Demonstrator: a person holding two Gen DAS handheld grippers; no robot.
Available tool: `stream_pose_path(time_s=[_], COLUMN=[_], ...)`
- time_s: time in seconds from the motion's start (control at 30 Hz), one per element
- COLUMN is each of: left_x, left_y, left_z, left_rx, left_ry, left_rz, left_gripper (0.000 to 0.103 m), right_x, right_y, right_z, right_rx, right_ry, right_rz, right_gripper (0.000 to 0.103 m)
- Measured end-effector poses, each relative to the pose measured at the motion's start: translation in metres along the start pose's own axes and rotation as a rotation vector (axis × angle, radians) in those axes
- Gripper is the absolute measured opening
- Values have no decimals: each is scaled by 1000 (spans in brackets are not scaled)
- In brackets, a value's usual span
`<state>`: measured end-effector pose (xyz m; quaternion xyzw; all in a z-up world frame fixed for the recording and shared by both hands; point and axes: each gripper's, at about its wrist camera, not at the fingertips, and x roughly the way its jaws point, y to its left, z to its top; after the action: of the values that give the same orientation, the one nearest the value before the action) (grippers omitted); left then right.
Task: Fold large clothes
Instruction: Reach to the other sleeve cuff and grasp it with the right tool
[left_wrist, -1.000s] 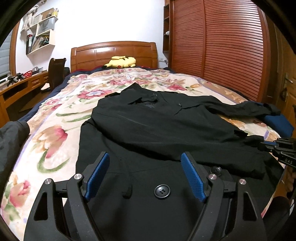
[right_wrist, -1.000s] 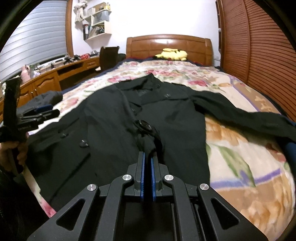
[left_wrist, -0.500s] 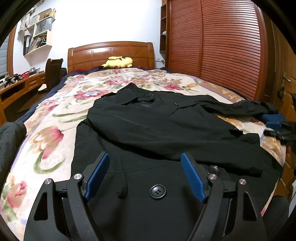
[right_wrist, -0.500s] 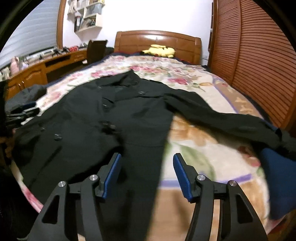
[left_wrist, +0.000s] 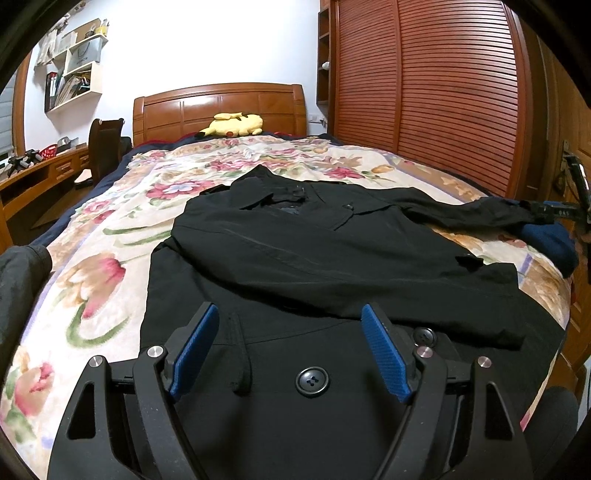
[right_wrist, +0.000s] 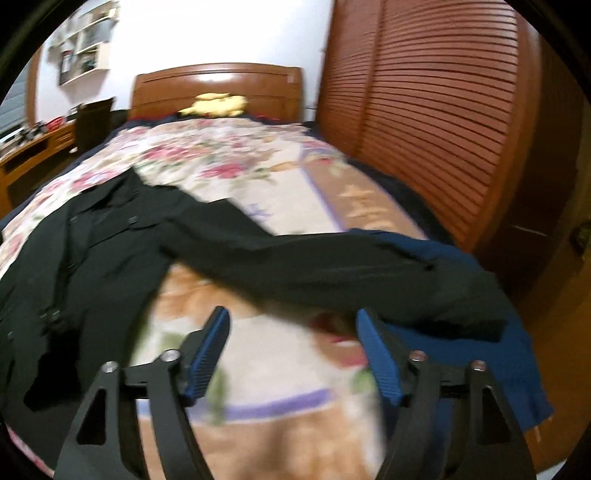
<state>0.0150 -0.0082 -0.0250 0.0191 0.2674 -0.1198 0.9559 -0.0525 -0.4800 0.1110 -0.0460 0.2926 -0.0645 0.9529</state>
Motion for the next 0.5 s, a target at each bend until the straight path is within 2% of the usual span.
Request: stream_pose_path(time_s=[0.2,0.5], left_x=[0,0], left_y=[0,-1], left_z=[-1,-1], left_rx=[2,2], left_ry=[0,2], left_rz=[1,2], left_gripper=[80,80], right_x=[22,54], right_y=[-47,-90], right_z=[7,11], right_rx=[97,242], right_ry=[50,118], right_rz=[-119,-189], right_gripper=[78,78])
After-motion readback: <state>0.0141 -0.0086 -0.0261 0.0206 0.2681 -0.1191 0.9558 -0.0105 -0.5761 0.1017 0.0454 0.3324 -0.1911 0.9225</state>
